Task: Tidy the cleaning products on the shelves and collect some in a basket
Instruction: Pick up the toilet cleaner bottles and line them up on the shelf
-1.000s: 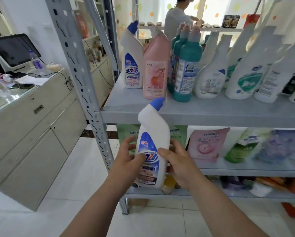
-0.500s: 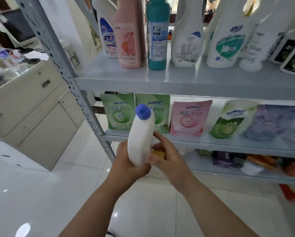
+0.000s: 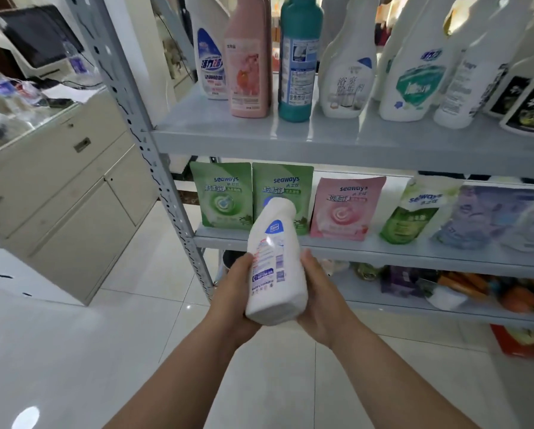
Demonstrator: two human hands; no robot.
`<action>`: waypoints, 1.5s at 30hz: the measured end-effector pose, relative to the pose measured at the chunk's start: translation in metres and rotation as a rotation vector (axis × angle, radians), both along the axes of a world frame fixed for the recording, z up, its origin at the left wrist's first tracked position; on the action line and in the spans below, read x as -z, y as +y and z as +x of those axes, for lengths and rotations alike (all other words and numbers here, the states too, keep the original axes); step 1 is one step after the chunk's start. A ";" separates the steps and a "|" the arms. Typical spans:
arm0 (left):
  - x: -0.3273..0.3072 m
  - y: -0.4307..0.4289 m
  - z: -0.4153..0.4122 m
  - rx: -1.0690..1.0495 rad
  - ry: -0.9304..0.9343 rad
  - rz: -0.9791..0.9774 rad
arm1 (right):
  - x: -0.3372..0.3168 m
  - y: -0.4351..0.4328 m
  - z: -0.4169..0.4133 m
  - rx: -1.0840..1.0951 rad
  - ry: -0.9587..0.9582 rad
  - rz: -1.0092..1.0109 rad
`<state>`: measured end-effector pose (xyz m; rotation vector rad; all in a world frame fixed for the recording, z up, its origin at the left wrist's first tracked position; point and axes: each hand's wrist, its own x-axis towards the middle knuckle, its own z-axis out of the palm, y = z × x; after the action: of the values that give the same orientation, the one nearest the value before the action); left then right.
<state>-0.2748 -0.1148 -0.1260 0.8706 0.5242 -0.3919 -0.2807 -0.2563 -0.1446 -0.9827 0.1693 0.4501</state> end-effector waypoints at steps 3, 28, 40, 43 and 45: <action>0.007 0.017 0.001 0.095 0.029 -0.060 | -0.002 0.012 0.008 -0.001 0.066 -0.005; 0.023 0.141 0.034 0.473 -0.535 0.702 | -0.009 0.109 0.025 0.305 -0.238 -0.444; 0.021 0.126 0.036 0.438 -1.063 1.727 | -0.060 0.045 0.073 0.376 -0.382 -0.890; 0.016 0.122 0.038 0.469 -0.991 1.657 | -0.063 0.035 0.078 0.298 -0.460 -0.984; 0.010 0.121 0.041 0.580 -0.831 1.342 | -0.066 0.034 0.082 0.326 -0.570 -1.051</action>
<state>-0.2338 0.0060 -0.1361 2.3564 -0.3708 -0.1112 -0.1992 -0.2220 -0.0783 -2.0279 0.0347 -0.2896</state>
